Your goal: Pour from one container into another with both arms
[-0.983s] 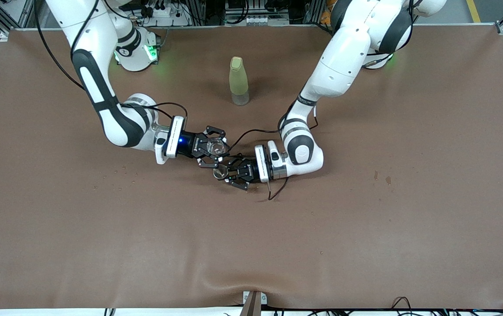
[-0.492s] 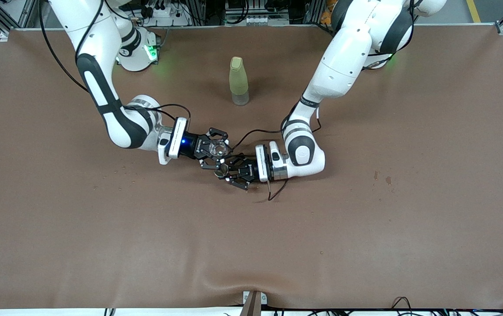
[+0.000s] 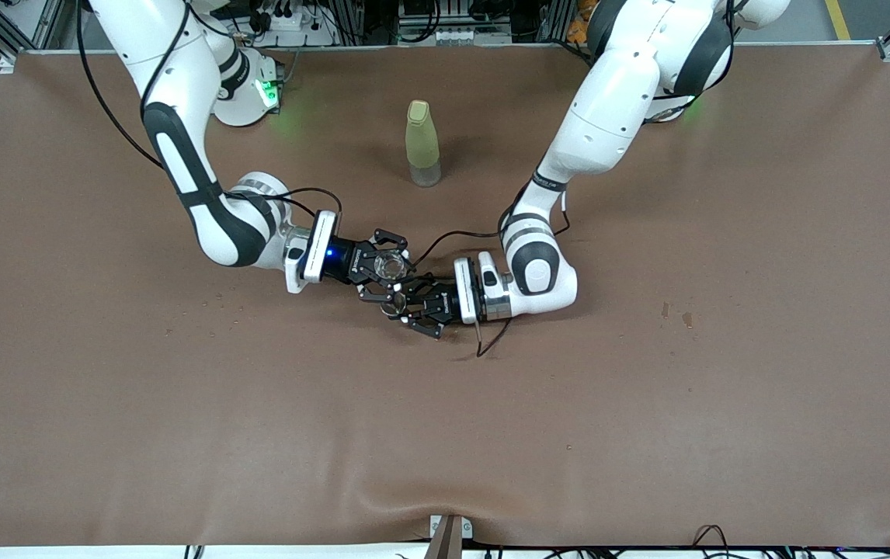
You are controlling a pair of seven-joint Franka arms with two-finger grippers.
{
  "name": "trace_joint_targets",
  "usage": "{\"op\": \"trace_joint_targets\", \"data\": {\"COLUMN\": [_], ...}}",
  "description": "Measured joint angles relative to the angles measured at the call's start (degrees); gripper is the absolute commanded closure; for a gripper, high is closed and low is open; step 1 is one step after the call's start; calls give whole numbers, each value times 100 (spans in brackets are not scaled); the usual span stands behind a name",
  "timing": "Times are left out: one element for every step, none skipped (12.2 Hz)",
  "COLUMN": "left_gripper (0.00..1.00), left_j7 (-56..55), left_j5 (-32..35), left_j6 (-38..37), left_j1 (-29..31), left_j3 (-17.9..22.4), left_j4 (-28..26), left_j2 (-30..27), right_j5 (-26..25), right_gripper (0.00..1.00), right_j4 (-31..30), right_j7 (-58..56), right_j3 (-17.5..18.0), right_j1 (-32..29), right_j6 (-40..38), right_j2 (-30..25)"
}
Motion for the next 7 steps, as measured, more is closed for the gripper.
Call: {"op": "trace_joint_targets", "data": {"left_gripper": [100,100,100,100,100,100,100], "left_j7": [0,0,0,0,0,0,0], "left_j5": [0,0,0,0,0,0,0], "left_j6": [-40,-51,-53,-54,-54,-54,-54], "left_j1": [3,3,3,3,3,4,6], "left_j3": [0,0,0,0,0,1,1], "left_j4": [0,0,0,0,0,0,0], "left_j2": [-1,-2,-1,-2,-2,-2,-2], "right_j5": [10,36,58,74,82,87,94], "right_gripper": [100,100,100,100,100,100,100], "right_j4": [-1,-1,-2,-3,-3,0,3], "right_j7": [5,32,102,180,267,343,438], "right_j3": [0,2,7,16,29,40,45], "right_j1": [0,0,1,3,6,9,9], "right_j6": [0,0,0,-1,-2,-6,-12], "right_j2": [13,28,42,50,51,51,50]}}
